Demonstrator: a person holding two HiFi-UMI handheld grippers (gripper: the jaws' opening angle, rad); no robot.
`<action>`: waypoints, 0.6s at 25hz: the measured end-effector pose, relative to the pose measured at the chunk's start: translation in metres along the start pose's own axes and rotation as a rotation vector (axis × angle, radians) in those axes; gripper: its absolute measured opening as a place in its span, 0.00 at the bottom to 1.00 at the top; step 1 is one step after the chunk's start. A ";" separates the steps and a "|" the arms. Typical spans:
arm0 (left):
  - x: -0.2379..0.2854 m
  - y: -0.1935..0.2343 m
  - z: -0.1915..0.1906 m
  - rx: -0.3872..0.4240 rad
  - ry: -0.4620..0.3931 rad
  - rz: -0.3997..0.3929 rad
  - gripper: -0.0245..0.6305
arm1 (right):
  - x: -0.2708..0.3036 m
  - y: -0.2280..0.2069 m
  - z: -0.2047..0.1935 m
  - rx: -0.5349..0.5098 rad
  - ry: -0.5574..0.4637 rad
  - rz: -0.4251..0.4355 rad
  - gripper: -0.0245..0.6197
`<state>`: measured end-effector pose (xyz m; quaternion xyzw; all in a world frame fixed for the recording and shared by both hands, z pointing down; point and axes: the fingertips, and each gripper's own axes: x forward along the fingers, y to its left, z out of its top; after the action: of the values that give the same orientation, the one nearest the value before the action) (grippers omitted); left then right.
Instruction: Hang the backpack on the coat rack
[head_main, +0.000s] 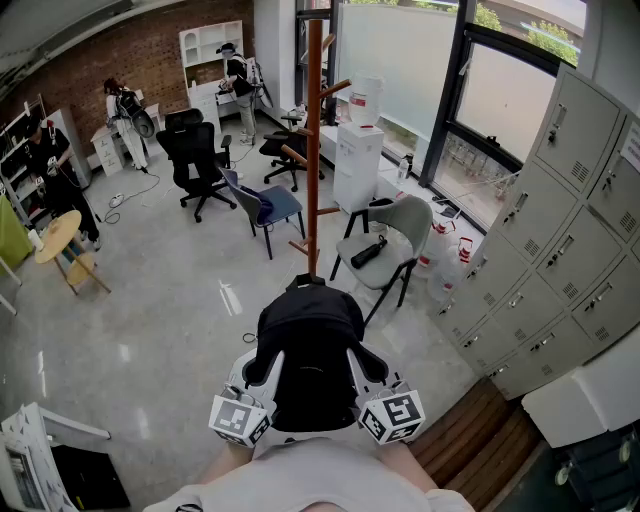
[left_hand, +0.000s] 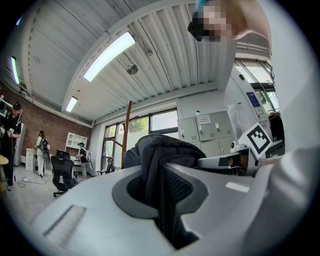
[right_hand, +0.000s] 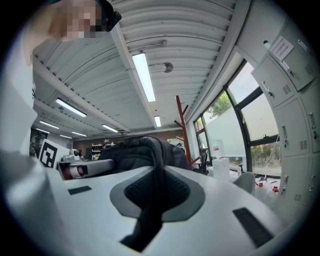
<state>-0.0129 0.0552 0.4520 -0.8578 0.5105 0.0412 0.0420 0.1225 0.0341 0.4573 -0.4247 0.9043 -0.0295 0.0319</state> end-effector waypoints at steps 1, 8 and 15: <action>0.000 -0.001 0.001 0.004 0.000 0.003 0.10 | -0.001 0.000 0.001 -0.001 -0.005 -0.006 0.10; 0.001 -0.003 0.000 -0.004 0.004 0.018 0.10 | -0.001 -0.003 0.000 0.010 -0.005 -0.012 0.10; 0.003 -0.001 -0.002 -0.003 0.011 0.037 0.10 | 0.004 -0.006 -0.003 0.024 0.004 0.005 0.10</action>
<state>-0.0102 0.0526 0.4541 -0.8485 0.5265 0.0381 0.0372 0.1244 0.0273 0.4604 -0.4221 0.9049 -0.0411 0.0354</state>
